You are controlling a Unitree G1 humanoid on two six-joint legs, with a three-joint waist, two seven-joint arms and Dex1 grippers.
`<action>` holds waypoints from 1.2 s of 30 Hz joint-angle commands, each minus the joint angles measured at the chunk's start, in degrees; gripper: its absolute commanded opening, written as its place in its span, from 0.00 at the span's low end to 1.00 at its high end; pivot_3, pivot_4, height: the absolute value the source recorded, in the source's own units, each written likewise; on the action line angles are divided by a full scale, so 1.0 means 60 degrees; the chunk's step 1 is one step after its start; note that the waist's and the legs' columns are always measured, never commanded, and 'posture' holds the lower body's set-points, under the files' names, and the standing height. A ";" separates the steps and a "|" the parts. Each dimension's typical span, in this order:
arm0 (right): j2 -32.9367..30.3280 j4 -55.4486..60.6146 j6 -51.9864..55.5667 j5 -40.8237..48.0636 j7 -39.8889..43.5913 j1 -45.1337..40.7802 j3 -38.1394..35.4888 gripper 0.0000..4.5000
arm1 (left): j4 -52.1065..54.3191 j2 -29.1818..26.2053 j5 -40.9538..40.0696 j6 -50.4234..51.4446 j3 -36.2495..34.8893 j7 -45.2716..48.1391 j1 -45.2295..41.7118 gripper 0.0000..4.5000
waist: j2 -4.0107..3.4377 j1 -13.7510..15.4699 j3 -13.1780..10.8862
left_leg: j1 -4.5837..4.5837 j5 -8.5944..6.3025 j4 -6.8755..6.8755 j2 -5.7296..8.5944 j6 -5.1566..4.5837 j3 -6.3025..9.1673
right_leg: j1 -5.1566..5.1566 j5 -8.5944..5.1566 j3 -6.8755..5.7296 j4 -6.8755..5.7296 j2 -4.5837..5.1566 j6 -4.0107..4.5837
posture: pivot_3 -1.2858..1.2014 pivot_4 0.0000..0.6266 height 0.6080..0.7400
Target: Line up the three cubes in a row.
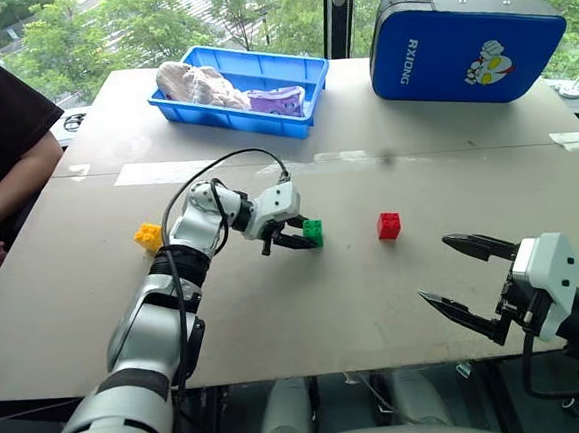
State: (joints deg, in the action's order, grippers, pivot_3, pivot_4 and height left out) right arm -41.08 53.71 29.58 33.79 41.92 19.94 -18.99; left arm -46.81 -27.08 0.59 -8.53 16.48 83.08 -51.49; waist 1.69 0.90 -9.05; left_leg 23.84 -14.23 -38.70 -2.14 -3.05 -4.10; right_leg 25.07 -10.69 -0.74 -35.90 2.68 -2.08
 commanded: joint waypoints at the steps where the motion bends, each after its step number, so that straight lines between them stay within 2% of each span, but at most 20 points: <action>1: -0.0049 0.0227 -0.0202 0.0130 -0.0026 0.0043 -0.0233 0.94 | -0.0207 0.0141 0.0096 -0.0257 -0.0083 -0.0208 -0.0313 0.28 | 0.0000 -0.0005 0.0000 | 0.0000 0.0000 0.0000 0.0000 0.0000 0.0000 | 0.0000 0.0000 0.0001 0.0000 0.0000 0.0000 | 0.52 0.24 1.00; 10: -0.0086 0.0349 -0.0142 0.0227 -0.0121 0.0125 -0.0368 0.94 | -0.0957 0.0417 0.0288 -0.0490 -0.0096 -0.0235 -0.0630 0.28 | 0.0002 -0.0002 0.0002 | -0.0002 0.0000 0.0000 0.0000 0.0000 0.0000 | -0.0001 0.0000 0.0000 0.0000 0.0000 0.0000 | 0.52 0.24 1.00; 11: -0.0087 0.0370 -0.0136 0.0238 -0.0144 0.0141 -0.0366 0.94 | -0.0989 0.0422 0.0271 -0.0420 -0.0135 -0.0237 -0.0671 0.51 | 0.0002 -0.0001 0.0002 | -0.0002 0.0000 -0.0001 0.0000 0.0000 0.0000 | -0.0002 0.0000 0.0000 0.0000 0.0000 0.0000 | 0.52 0.24 1.00; 16: -0.0122 0.0360 -0.0118 0.0318 -0.0220 0.0102 -0.0315 0.94 | -0.0573 0.0186 0.0071 -0.0278 -0.0384 -0.0220 -0.0586 0.97 | 0.0002 -0.0012 0.0001 | -0.0001 0.0000 -0.0001 -0.0001 0.0000 0.0001 | -0.0001 0.0001 0.0000 -0.0001 -0.0001 0.0001 | 0.52 0.24 1.00; 20: -0.0186 0.0160 -0.0157 0.0421 -0.0150 -0.0214 -0.0127 0.94 | 0.1415 -0.0593 -0.0702 0.0952 -0.0978 0.0092 0.0321 0.99 | 0.0000 -0.0073 0.0002 | -0.0004 -0.0001 -0.0001 -0.0012 0.0000 -0.0002 | 0.0001 0.0002 0.0003 -0.0002 -0.0004 0.0002 | 0.52 0.24 1.00; 24: -0.0241 -0.0273 -0.0246 0.0558 0.0108 -0.0800 0.0254 0.94 | 0.4463 -0.1796 -0.1646 0.3520 -0.2189 -0.0622 0.1863 0.99 | -0.0001 -0.0165 0.0002 | -0.0009 0.0000 0.0002 -0.0029 0.0001 0.0000 | 0.0003 0.0001 0.0003 -0.0009 -0.0004 0.0003 | 0.52 0.24 1.00; 27: -0.0189 -0.0753 -0.0352 0.0601 0.0359 -0.1391 0.0718 0.94 | 0.6746 -0.2375 -0.2159 0.5676 -0.3657 -0.2298 0.3175 0.99 | 0.0001 -0.0220 0.0001 | -0.0010 0.0000 0.0001 -0.0035 0.0001 0.0001 | 0.0003 0.0001 0.0003 -0.0011 0.0000 0.0001 | 0.52 0.24 1.00; 31: -0.0133 -0.1434 -0.0477 0.0666 0.0804 -0.2322 0.1469 0.94 | 0.9336 -0.2478 -0.2009 0.8757 -0.5912 -0.5117 0.4899 0.99 | 0.0002 -0.0190 0.0002 | -0.0018 0.0000 0.0001 -0.0027 0.0001 0.0004 | -0.0006 -0.0001 -0.0002 -0.0008 0.0014 -0.0003 | 0.52 0.24 1.00; 36: -0.0147 -0.1953 -0.0514 0.0807 0.1281 -0.3021 0.1931 0.94 | 1.0461 -0.3093 -0.2067 1.1065 -0.6994 -0.6325 0.5956 0.99 | 0.0008 -0.0136 0.0001 | -0.0019 0.0000 0.0003 -0.0027 0.0004 0.0009 | -0.0004 -0.0001 -0.0013 -0.0010 0.0011 -0.0002 | 0.52 0.24 1.00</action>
State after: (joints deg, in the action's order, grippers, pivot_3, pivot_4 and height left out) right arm -41.78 41.88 27.76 37.70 48.36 2.91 -7.38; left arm 12.71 -43.68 -11.31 53.44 -22.60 47.36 -15.66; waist 1.74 0.09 -9.04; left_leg 23.72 -14.23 -38.68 -2.30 -3.03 -4.04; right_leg 25.05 -10.70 -0.82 -35.96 2.75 -2.09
